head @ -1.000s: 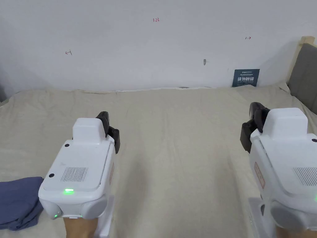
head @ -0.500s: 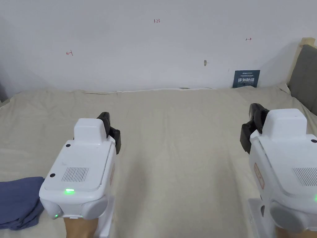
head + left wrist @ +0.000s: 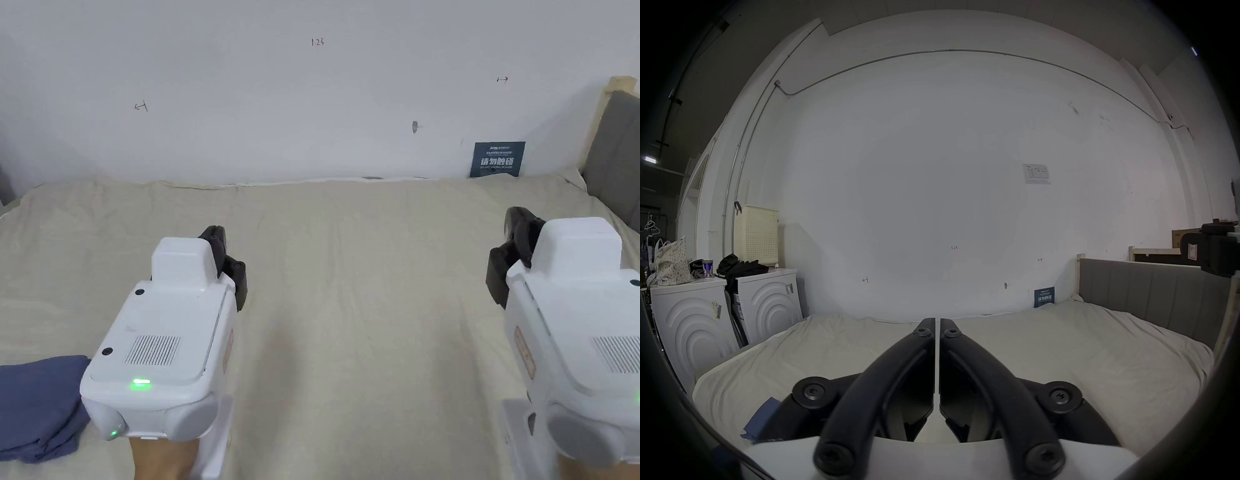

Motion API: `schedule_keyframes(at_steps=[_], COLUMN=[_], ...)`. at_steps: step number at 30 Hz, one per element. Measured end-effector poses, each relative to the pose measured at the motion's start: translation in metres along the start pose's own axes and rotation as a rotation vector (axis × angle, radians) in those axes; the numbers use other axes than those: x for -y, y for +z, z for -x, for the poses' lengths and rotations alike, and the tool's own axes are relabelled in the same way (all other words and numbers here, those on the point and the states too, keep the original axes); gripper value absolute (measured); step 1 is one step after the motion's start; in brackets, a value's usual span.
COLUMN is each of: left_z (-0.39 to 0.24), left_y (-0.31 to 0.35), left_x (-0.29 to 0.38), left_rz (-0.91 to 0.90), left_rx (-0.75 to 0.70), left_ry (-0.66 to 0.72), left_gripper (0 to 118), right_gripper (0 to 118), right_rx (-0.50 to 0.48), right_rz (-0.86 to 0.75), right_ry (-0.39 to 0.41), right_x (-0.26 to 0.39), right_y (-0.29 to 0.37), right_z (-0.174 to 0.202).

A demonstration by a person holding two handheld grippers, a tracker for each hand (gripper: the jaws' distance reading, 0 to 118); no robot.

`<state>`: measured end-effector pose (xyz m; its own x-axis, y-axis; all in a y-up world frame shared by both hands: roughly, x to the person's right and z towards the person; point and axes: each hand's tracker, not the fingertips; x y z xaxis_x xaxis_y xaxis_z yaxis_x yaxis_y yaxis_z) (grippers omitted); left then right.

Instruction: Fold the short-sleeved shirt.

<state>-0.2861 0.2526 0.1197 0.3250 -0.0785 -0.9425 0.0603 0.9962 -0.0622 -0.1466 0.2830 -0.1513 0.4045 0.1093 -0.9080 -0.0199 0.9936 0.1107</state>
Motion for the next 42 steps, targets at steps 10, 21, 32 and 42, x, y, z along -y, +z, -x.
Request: schedule_keyframes(at_steps=[10, 21, 32, 42], left_z=[0.0012, -0.0004, 0.0016, 0.0023], left_y=[-0.0024, 0.0008, 0.0011, 0.0013], left_x=[0.0013, 0.0031, 0.0017, -0.0002], left_rz=[0.008, -0.007, -0.013, -0.017], left_rx=[0.008, -0.019, -0.022, -0.019], left_ry=[0.015, 0.013, 0.014, 0.015], left_gripper=[113, 118, 118, 118], right_gripper=[64, 118, 118, 118], right_rx=[-0.011, 0.012, 0.012, 0.006], right_rz=[0.017, 0.025, 0.024, 0.027], right_ry=[-0.02, -0.027, -0.029, -0.028], right_x=[-0.0008, 0.0025, 0.0022, 0.0015], right_y=[-0.0019, -0.0041, -0.0009, 0.0008], right_z=[0.0025, -0.0003, -0.0015, -0.0009])
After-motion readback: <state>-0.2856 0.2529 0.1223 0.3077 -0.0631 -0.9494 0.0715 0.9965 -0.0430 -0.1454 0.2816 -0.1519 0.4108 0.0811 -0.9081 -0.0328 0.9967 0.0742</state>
